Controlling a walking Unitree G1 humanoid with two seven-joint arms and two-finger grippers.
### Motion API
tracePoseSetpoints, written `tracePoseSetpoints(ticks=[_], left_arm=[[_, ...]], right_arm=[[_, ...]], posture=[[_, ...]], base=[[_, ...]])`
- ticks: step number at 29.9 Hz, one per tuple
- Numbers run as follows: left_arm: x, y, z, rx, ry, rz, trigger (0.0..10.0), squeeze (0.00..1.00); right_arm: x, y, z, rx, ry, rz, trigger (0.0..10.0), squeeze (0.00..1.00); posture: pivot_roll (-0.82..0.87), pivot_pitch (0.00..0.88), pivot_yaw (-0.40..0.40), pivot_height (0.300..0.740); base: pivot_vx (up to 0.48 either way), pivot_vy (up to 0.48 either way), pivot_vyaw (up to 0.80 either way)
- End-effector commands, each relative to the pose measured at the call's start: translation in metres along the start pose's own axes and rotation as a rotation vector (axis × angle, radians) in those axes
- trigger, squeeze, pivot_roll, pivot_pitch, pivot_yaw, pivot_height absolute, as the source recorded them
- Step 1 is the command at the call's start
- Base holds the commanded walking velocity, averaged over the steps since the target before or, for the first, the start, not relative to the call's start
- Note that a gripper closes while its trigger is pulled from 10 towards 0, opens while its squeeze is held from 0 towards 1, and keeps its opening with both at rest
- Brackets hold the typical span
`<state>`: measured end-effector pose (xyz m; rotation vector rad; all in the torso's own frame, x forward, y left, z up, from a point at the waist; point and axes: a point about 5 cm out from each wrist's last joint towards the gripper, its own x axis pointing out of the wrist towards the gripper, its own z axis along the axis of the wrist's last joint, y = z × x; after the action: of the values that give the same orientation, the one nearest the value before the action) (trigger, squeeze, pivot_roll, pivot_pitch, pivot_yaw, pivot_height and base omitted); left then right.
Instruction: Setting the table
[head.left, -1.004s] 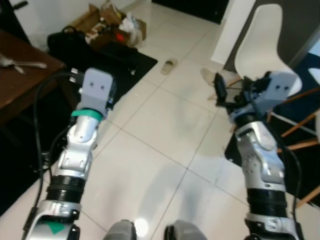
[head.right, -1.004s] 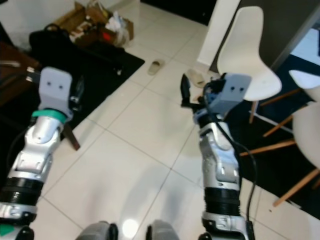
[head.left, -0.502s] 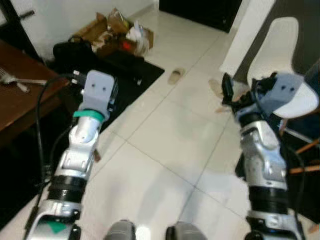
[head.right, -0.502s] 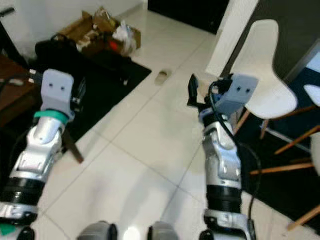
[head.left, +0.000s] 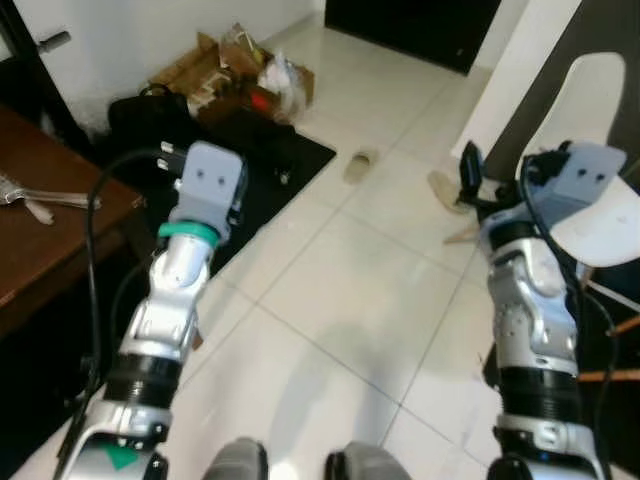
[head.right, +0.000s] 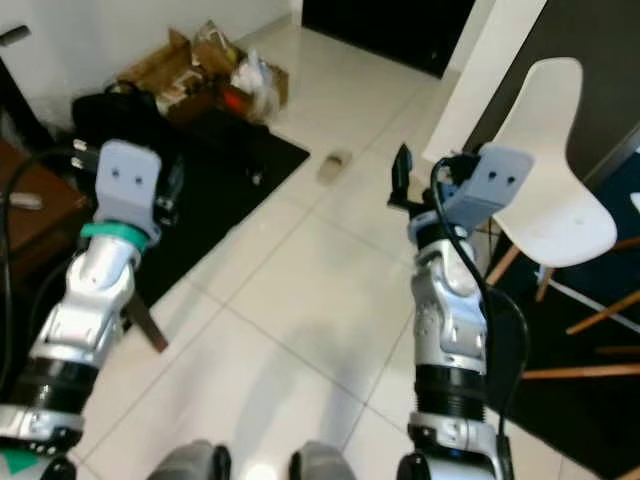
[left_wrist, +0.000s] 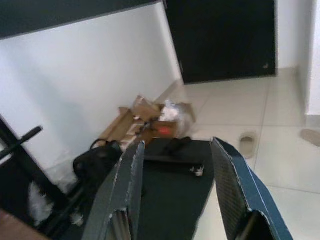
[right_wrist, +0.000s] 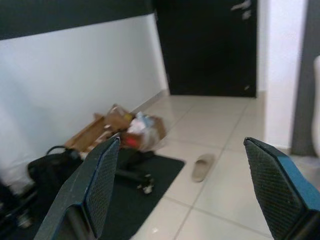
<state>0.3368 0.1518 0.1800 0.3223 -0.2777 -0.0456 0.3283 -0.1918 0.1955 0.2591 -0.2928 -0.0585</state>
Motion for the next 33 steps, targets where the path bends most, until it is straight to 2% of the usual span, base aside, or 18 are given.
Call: tracePoseSetpoints(ticks=[1,9,33], left_arm=[[-0.0034,-0.0044,-0.0024,-0.001,0.014,0.000,10.0,0.00],[-0.0066,-0.0045,0.0008,-0.025,0.000,0.002,10.0,0.00],[-0.0078,-0.0076,0.0019,-0.045,0.012,-0.017,10.0,0.00]], right_arm=[[-0.0024,-0.0057,-0.0016,0.027,0.005,-0.021,10.0,0.00],[-0.0011,-0.0103,-0.0017,0.050,0.003,-0.050,10.0,0.00],[-0.0012,-0.0069,0.0001,0.051,-0.010,-0.037,10.0,0.00]], posture=[[-0.04,0.000,0.016,0.740],[-0.03,0.000,0.009,0.740],[-0.03,0.000,0.017,0.740]], base=[[0.000,0.000,0.00],[0.000,0.000,0.08],[0.000,0.000,0.80]])
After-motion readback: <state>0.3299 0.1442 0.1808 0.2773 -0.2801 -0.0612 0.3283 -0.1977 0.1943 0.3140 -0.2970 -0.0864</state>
